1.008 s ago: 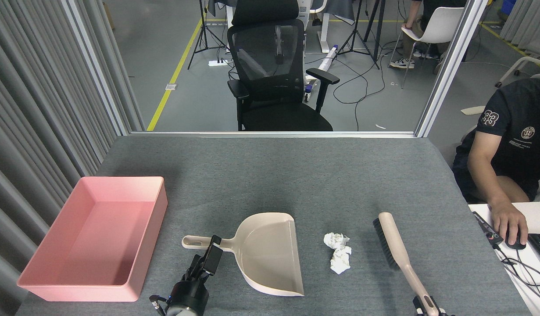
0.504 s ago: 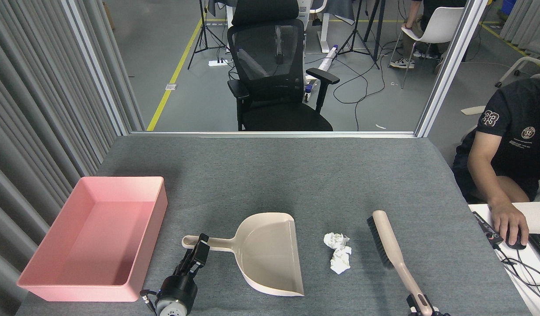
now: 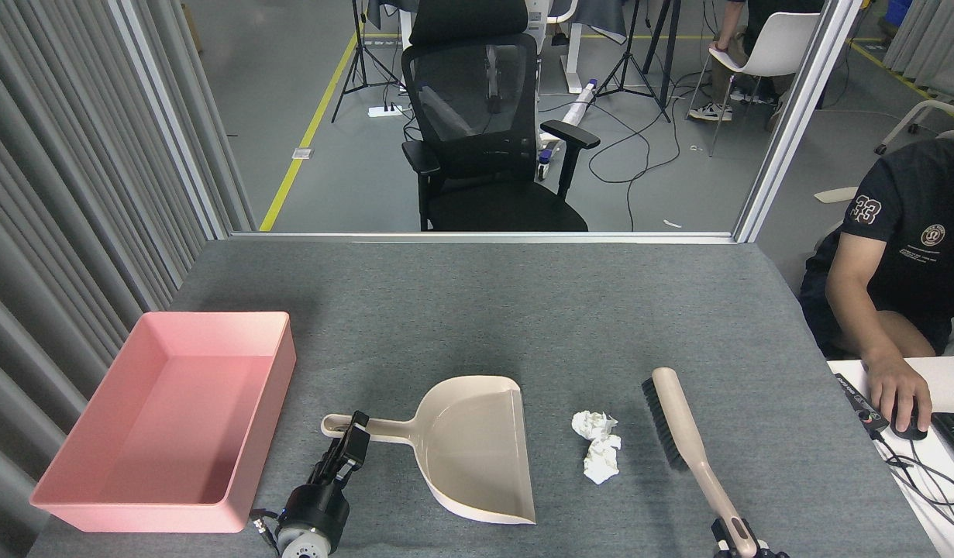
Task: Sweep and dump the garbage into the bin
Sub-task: 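Sweep the crumpled white paper into the dustpan with the right gripper's brush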
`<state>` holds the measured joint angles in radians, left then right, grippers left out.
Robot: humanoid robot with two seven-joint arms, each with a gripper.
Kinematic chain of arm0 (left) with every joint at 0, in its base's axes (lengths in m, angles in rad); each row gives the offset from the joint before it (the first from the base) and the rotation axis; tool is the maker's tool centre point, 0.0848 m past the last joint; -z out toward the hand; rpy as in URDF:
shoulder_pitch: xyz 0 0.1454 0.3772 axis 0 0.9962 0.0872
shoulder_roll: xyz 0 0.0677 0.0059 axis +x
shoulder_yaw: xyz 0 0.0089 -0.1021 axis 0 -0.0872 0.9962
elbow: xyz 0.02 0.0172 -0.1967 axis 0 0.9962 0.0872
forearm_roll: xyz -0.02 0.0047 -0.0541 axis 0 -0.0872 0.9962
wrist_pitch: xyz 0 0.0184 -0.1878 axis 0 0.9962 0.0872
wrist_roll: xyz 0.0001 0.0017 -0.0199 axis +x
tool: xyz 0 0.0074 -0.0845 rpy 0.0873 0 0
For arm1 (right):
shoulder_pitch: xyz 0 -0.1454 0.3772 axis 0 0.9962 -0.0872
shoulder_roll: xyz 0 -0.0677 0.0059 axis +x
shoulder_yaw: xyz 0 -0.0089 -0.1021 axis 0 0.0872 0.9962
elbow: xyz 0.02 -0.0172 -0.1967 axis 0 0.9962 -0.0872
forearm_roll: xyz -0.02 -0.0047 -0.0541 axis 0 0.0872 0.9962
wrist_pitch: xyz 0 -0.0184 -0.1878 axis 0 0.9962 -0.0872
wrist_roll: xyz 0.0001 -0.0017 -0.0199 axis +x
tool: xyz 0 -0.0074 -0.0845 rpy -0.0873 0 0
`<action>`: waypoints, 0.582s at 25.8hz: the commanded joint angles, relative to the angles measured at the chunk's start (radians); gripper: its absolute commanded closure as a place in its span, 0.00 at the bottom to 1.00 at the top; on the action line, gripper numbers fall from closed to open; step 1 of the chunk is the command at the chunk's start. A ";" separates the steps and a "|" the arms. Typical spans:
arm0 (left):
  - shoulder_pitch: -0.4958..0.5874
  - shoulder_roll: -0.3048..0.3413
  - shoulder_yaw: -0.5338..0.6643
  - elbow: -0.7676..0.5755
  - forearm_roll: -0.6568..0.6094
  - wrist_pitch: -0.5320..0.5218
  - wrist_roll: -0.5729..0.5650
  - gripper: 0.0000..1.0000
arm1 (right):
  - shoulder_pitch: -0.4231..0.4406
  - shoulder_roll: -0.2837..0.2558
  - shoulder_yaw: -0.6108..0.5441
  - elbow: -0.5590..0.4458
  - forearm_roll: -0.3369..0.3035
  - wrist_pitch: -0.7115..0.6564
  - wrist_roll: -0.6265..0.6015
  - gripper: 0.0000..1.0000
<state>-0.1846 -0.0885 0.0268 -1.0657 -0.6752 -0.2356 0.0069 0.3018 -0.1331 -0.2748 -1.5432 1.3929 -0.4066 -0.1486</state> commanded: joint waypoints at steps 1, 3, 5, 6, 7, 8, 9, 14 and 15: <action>-0.013 -0.004 0.007 0.009 0.000 -0.030 0.005 0.37 | 0.008 0.009 0.002 0.000 0.000 0.000 -0.003 0.83; -0.021 -0.004 0.008 0.016 0.000 -0.030 0.007 0.37 | 0.008 0.009 0.011 0.000 0.000 0.000 -0.005 0.83; -0.027 -0.004 0.010 0.033 0.002 -0.031 0.007 0.37 | 0.008 0.009 0.013 0.000 0.000 0.000 -0.005 0.83; -0.029 -0.004 0.012 0.039 0.006 -0.031 0.007 0.37 | 0.008 0.009 0.013 0.000 0.000 0.000 -0.005 0.83; -0.032 -0.004 0.016 0.043 0.008 -0.031 0.007 0.38 | 0.008 0.009 0.013 0.000 0.000 0.000 -0.005 0.83; -0.032 -0.004 0.022 0.044 0.008 -0.033 0.004 0.40 | 0.008 0.009 0.013 0.000 0.000 0.000 -0.005 0.83; -0.032 -0.005 0.027 0.044 0.008 -0.033 0.002 0.44 | 0.008 0.009 0.013 0.000 0.000 0.000 -0.005 0.83; -0.032 -0.013 0.035 0.039 0.006 -0.036 -0.001 0.53 | 0.008 0.010 0.014 0.001 0.000 0.002 -0.005 0.83; -0.032 -0.013 0.036 0.041 0.005 -0.036 -0.004 0.53 | 0.008 0.013 0.014 0.000 0.000 0.002 -0.005 0.82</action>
<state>-0.2162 -0.0991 0.0589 -1.0248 -0.6677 -0.2723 0.0089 0.3099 -0.1233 -0.2615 -1.5427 1.3929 -0.4066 -0.1538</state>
